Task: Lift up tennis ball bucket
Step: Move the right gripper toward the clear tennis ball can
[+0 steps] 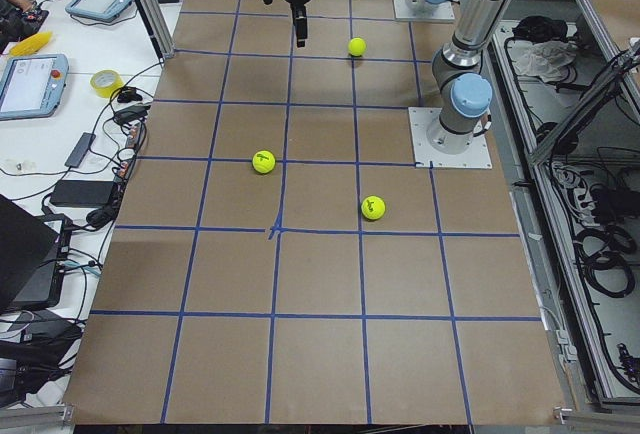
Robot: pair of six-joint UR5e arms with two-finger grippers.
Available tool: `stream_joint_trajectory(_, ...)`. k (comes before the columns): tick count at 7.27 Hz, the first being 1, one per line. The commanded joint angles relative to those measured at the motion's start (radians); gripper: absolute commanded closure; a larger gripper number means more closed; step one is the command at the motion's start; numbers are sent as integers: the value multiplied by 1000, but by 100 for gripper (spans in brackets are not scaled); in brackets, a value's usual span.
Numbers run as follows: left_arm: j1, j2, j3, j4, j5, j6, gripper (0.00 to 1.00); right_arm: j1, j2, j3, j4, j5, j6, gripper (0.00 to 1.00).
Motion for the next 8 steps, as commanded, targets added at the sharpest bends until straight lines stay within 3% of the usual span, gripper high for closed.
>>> stream_joint_trajectory(1, -6, 9, -4, -27, -1, -1, 0, -22, 40, -11, -18, -8, 18, 0)
stream_joint_trajectory(3, -4, 8, -18, -26, 3, -1, 0, -207, 164, -79, -59, 18, -1, 2)
stream_joint_trajectory(4, -4, 6, -21, -26, 5, -1, 0, -223, 244, -143, -178, -26, -52, 2)
stream_joint_trajectory(5, -4, 6, -21, -26, 2, -1, 0, -263, 342, -214, -185, -43, -110, 2)
stream_joint_trajectory(6, -4, 6, -21, -26, -1, -1, 0, -321, 434, -262, -187, 28, -98, 2)
stream_joint_trajectory(7, -4, 6, -21, -26, -6, -1, 0, -328, 506, -300, -196, 38, -86, 1)
stream_joint_trajectory(8, -4, 6, -21, -26, 0, -1, 0, -331, 578, -322, -259, 12, -112, 1)
